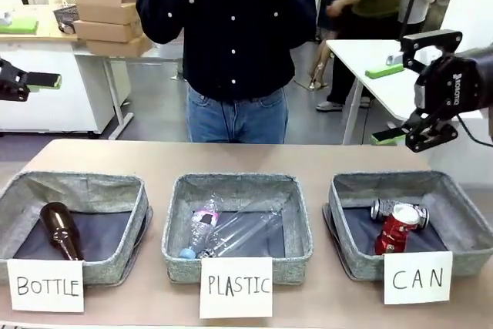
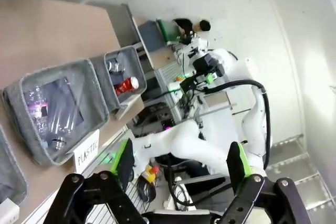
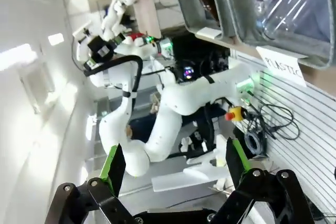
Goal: Sort the can waste into the basket.
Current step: Pick up the can waste from the table and place it in the right Fabric basket.
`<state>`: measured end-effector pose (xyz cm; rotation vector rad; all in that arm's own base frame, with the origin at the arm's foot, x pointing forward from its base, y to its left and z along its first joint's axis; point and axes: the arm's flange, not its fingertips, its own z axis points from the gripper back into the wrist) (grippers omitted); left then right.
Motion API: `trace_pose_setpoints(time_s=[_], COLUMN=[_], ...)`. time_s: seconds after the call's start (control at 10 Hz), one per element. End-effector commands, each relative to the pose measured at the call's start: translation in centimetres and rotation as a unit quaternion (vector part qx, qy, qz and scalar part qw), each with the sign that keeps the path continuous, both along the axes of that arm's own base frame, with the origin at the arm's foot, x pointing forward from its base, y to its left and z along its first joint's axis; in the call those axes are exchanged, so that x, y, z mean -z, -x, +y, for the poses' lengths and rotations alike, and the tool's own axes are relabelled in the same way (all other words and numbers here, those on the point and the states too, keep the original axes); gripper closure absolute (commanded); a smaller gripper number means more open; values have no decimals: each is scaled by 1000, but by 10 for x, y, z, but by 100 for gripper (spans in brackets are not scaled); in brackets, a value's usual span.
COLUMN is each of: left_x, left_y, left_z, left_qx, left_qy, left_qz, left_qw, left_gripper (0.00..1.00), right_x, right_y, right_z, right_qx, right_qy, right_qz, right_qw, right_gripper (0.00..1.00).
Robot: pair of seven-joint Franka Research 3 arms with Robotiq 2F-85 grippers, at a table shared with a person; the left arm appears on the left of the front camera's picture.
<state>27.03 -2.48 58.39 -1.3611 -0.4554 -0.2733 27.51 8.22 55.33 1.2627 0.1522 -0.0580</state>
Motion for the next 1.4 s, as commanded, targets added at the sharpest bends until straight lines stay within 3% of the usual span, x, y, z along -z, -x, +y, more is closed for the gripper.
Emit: trace_pose_setpoints(time_s=[0.0, 1.3], left_x=[-1, -1], left_y=[3, 3], left_z=[5, 5], left_qx=[6, 6], left_qy=[-6, -6], left_qz=[-11, -11], left_qw=[1000, 1000], left_gripper=[8, 8], right_x=[-5, -5], right_y=[12, 12], right_z=[6, 6], right_qx=[-36, -36], right_qy=[19, 19], right_qz=[-49, -49], right_qw=[998, 998], right_gripper=[0, 0])
